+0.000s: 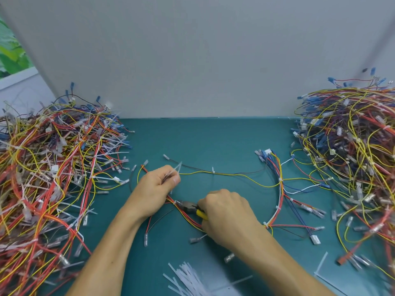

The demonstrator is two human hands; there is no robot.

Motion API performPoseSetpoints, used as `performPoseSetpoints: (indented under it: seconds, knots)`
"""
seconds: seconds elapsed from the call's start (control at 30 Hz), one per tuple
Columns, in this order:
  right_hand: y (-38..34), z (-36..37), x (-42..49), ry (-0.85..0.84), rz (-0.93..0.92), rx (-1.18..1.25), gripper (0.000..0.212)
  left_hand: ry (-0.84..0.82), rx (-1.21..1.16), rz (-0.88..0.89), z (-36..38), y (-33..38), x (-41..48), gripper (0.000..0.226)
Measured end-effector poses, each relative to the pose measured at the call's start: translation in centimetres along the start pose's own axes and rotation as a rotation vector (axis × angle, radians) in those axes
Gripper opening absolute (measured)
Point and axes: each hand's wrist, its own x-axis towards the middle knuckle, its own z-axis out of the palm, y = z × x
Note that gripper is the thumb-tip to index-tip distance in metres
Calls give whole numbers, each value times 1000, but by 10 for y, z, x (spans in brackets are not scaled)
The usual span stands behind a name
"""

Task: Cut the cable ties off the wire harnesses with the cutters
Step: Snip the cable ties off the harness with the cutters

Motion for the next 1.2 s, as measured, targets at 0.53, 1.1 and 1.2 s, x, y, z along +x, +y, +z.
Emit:
performPoseSetpoints:
  seconds: [0.53,1.1,1.2]
  knots:
    - [87,-33,-7,-20,224,25,6,-72,474,222,33,36,48,35]
    - [93,-37,-8,24,148,-29,19,-352,371,28,27,28,48,47]
    - [94,-41,-11,-1,97,-2,15,-308,230,2,27,25,34,43]
